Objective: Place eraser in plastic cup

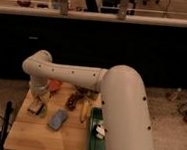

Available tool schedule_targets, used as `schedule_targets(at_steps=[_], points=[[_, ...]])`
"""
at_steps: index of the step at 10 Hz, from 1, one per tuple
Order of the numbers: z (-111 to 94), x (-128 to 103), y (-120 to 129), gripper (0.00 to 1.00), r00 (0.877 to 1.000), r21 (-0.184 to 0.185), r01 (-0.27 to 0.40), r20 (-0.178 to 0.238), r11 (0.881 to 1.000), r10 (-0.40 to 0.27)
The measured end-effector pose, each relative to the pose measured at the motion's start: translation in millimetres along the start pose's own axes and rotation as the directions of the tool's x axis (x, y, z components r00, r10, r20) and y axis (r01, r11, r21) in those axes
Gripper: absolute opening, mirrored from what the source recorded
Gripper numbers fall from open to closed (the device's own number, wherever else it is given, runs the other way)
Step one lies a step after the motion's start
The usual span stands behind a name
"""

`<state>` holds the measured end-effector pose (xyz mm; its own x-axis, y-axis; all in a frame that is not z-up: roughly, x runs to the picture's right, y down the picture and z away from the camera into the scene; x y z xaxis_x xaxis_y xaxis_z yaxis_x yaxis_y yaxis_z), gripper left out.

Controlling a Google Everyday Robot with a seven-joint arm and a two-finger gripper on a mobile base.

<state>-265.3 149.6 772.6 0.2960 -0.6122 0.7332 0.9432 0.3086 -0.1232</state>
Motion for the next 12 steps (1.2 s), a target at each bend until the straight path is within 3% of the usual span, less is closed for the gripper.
schedule_targets(at_steps=[3, 10, 12], points=[[5, -4, 1, 0.06, 1.000, -0.013, 0.009, 0.017, 1.000, -0.008], [12, -6, 3, 0.75, 0.999, -0.025, -0.024, 0.037, 0.999, 0.025], [12, -6, 4, 0.80, 0.999, -0.025, -0.027, 0.037, 0.999, 0.028]])
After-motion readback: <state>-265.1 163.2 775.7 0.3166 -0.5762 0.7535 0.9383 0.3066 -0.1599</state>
